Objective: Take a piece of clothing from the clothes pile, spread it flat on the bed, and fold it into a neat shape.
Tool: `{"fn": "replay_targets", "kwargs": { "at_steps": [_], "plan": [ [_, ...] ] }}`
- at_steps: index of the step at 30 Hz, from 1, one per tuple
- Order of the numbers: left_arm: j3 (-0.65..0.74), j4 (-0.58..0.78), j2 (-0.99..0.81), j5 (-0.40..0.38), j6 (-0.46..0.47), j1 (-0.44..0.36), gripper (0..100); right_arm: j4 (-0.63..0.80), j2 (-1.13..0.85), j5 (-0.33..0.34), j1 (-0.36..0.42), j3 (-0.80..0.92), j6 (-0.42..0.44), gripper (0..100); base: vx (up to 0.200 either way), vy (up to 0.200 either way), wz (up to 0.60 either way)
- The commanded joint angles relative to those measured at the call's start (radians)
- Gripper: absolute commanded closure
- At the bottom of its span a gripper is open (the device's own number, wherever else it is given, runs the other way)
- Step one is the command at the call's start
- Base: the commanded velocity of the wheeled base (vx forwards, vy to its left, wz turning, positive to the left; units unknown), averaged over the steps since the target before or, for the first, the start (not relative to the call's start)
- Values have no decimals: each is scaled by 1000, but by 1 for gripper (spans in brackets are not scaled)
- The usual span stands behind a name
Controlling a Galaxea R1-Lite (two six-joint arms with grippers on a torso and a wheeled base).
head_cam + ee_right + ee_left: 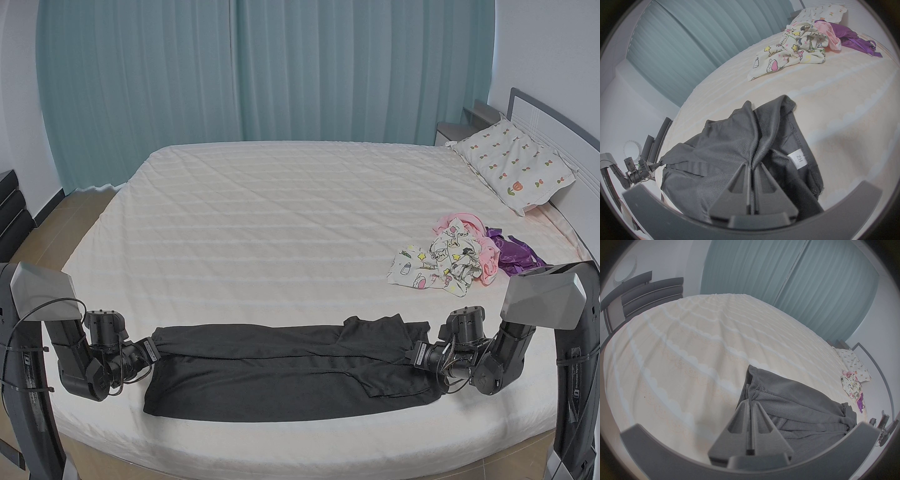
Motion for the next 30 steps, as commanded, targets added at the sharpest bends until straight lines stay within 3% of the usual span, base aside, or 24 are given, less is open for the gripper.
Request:
{"fn": "replay_targets", "kwargs": {
  "at_steps": [1, 18, 23, 30],
  "plan": [
    [2, 0, 3, 0, 0, 1, 100, -12, -9, 1, -15, 24, 3, 100, 0, 0, 0],
    [32, 0, -6, -26, 8, 1, 100, -42, -9, 1, -51, 46, 6, 100, 0, 0, 0],
    [81, 1, -29, -86, 67, 10, 100, -44, -9, 2, -55, 46, 6, 100, 0, 0, 0],
    [86, 9, -20, -87, 98, 12, 100, -44, -3, 1, -55, 44, 6, 100, 0, 0, 0]
  ]
}}
